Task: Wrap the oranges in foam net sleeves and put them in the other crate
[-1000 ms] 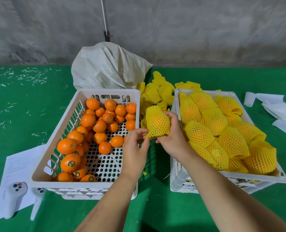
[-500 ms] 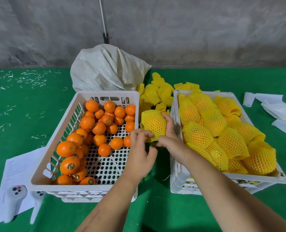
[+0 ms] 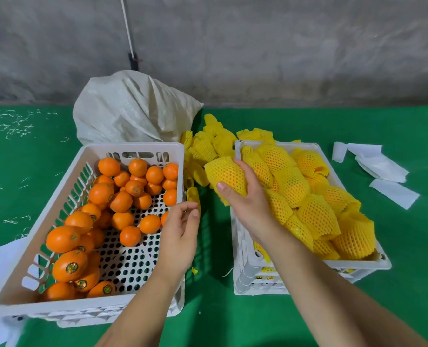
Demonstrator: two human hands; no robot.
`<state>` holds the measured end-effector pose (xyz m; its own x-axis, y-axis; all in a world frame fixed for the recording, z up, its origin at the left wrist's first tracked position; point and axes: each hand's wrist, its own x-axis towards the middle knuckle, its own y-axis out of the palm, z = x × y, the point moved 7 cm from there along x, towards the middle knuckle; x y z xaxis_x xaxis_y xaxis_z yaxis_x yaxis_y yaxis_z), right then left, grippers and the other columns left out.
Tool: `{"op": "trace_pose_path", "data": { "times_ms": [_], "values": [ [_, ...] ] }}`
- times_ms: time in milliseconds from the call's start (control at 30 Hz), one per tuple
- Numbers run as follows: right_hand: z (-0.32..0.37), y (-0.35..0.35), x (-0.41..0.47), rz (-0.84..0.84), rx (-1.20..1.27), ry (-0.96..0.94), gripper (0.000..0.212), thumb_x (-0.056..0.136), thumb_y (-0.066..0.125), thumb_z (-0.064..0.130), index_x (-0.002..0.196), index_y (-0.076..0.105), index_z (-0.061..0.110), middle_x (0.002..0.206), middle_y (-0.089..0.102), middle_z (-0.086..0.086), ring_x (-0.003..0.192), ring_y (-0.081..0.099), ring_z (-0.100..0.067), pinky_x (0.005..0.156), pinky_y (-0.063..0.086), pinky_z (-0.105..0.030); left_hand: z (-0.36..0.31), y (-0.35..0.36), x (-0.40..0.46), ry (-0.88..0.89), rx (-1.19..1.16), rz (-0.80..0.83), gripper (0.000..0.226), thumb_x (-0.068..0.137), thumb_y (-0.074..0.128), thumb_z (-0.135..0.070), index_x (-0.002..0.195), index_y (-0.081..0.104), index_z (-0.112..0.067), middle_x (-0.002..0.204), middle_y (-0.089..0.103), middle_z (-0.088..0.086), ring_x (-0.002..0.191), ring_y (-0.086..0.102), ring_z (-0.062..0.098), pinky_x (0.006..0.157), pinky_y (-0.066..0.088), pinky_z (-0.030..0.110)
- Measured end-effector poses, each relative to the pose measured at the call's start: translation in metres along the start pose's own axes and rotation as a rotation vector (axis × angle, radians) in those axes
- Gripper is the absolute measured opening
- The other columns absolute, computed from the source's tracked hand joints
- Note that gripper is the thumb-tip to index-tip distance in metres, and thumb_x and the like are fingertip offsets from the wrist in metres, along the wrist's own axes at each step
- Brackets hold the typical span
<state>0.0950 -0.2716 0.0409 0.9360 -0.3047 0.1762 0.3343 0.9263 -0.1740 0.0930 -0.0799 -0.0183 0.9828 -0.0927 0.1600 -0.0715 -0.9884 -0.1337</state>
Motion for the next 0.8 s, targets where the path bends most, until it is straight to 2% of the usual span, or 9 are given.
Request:
{"op": "trace_pose_path", "data": {
  "times_ms": [100,233,333,400,467,567,700,733,800],
  "values": [
    [0.027,-0.063,0.021,-0.176,-0.037,-0.072,0.06,0.085,0.076,0.042,0.134,0.046,0.057,0.13,0.054,0.031,0.114,0.057,0.01,0.089,0.052,-0.017,0.003,0.004,0.0,0.004,0.028,0.035,0.014,0.107,0.06,-0.027,0.117,0.066,-0.034,0.112,0.07,-0.01,0.107,0.068,0.013,0.092,0.053,0.028],
    [0.022,-0.159,0.042,-0.383,-0.53,-0.065,0.067,0.089,0.07,0.042,0.147,0.036,0.043,0.145,0.044,-0.001,0.122,0.054,-0.019,0.102,0.046,-0.037,0.001,0.007,0.001,0.009,0.067,0.065,0.018,0.106,0.06,-0.024,0.115,0.066,-0.039,0.11,0.069,-0.016,0.103,0.067,0.008,0.083,0.05,0.016],
    [-0.039,-0.191,0.048,-0.183,-0.957,0.279,0.077,0.093,0.05,0.065,0.159,0.027,0.032,0.157,0.04,-0.015,0.141,0.04,-0.041,0.114,0.037,-0.053,0.002,0.01,0.003,0.0,0.094,0.068,0.019,0.106,0.06,-0.024,0.113,0.065,-0.041,0.109,0.069,-0.015,0.096,0.067,0.006,0.075,0.047,0.011],
    [-0.068,-0.201,0.043,-0.106,-0.974,0.459,0.087,0.091,0.032,0.08,0.163,0.011,0.035,0.168,0.025,-0.009,0.155,0.017,-0.039,0.122,0.024,-0.059,0.002,0.012,0.003,0.002,0.121,0.074,0.02,0.106,0.06,-0.023,0.113,0.065,-0.041,0.107,0.069,-0.013,0.086,0.065,0.005,0.07,0.045,0.011],
    [-0.072,-0.203,0.048,-0.064,-1.015,0.474,0.092,0.089,0.025,0.086,0.163,0.005,0.035,0.17,0.018,-0.008,0.157,0.008,-0.039,0.122,0.016,-0.059,0.001,0.012,0.005,0.013,0.135,0.071,0.019,0.105,0.06,-0.021,0.113,0.065,-0.039,0.104,0.069,-0.011,0.078,0.063,0.004,0.066,0.044,0.011],
    [-0.062,-0.204,0.061,0.009,-1.088,0.496,0.096,0.087,0.025,0.087,0.163,0.005,0.033,0.17,0.018,-0.011,0.155,0.012,-0.04,0.121,0.016,-0.059,0.002,0.01,0.006,0.014,0.12,0.057,0.02,0.106,0.06,-0.019,0.111,0.067,-0.036,0.1,0.07,-0.011,0.074,0.063,0.006,0.064,0.045,0.01],
    [-0.028,-0.189,0.07,-0.168,-1.083,0.207,0.087,0.089,0.027,0.082,0.155,0.03,0.025,0.162,0.032,-0.018,0.145,0.035,-0.037,0.113,0.034,-0.054,0.003,0.008,0.005,-0.009,0.048,0.03,0.022,0.105,0.06,-0.013,0.11,0.068,-0.032,0.102,0.07,-0.014,0.09,0.067,0.009,0.073,0.048,0.009],
    [-0.031,-0.177,0.07,-0.11,-1.095,0.196,0.087,0.089,0.023,0.084,0.154,0.032,0.027,0.163,0.03,-0.019,0.145,0.034,-0.035,0.113,0.034,-0.053,0.003,0.006,0.005,-0.022,0.016,0.01,0.021,0.105,0.06,-0.012,0.109,0.069,-0.031,0.101,0.071,-0.013,0.09,0.067,0.007,0.074,0.049,0.008],
    [-0.053,-0.159,0.067,0.053,-1.262,0.315,0.102,0.087,0.018,0.089,0.161,0.021,0.019,0.17,0.008,-0.018,0.155,0.011,-0.038,0.123,0.017,-0.053,0.005,0.003,0.005,-0.05,-0.034,-0.019,0.018,0.106,0.061,-0.015,0.107,0.07,-0.03,0.099,0.072,-0.01,0.085,0.066,0.004,0.072,0.05,0.009]
  ]
}}
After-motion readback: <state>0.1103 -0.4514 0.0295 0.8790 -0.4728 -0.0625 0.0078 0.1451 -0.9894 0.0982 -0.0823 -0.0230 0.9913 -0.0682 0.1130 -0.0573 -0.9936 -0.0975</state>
